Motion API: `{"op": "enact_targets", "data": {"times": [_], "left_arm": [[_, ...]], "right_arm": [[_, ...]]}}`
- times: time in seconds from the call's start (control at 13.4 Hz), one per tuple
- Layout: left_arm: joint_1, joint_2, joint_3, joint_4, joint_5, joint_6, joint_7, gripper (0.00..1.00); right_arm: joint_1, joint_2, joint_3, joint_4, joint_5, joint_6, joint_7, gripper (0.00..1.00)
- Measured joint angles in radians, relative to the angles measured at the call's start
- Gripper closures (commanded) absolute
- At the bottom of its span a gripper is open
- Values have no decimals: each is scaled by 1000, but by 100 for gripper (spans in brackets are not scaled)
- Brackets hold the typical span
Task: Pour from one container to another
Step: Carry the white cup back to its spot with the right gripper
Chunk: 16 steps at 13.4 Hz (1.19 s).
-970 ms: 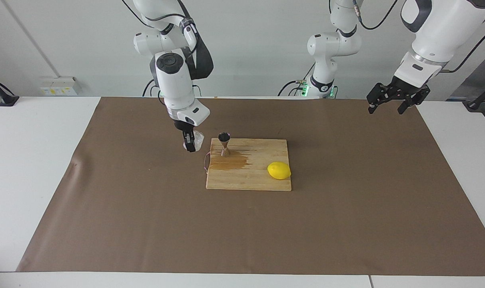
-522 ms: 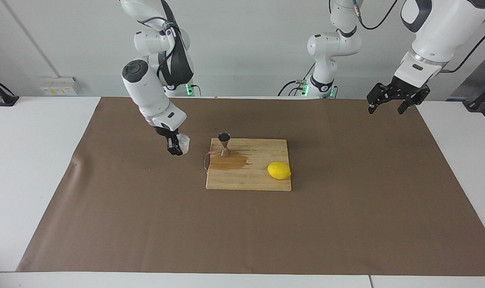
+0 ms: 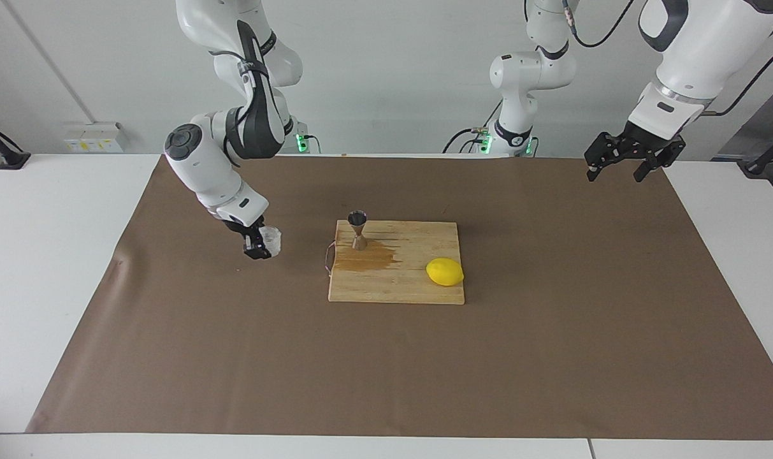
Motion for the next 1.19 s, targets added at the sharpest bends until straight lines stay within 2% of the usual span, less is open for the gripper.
{"op": "enact_targets", "data": {"times": [0.6, 0.82, 0.9, 1.04, 1.19], "left_arm": [[0, 0, 0, 0, 0, 0, 0, 0], [0, 0, 0, 0, 0, 0, 0, 0], [0, 0, 0, 0, 0, 0, 0, 0], [0, 0, 0, 0, 0, 0, 0, 0], [0, 0, 0, 0, 0, 0, 0, 0]], "right_arm": [[-39, 80, 0, -29, 98, 96, -99, 76], [-65, 82, 0, -61, 100, 131, -126, 70], [-66, 82, 0, -69, 100, 137, -131, 65], [-66, 82, 1, -82, 100, 158, -134, 42], [-66, 82, 1, -90, 101, 161, -134, 27]]}}
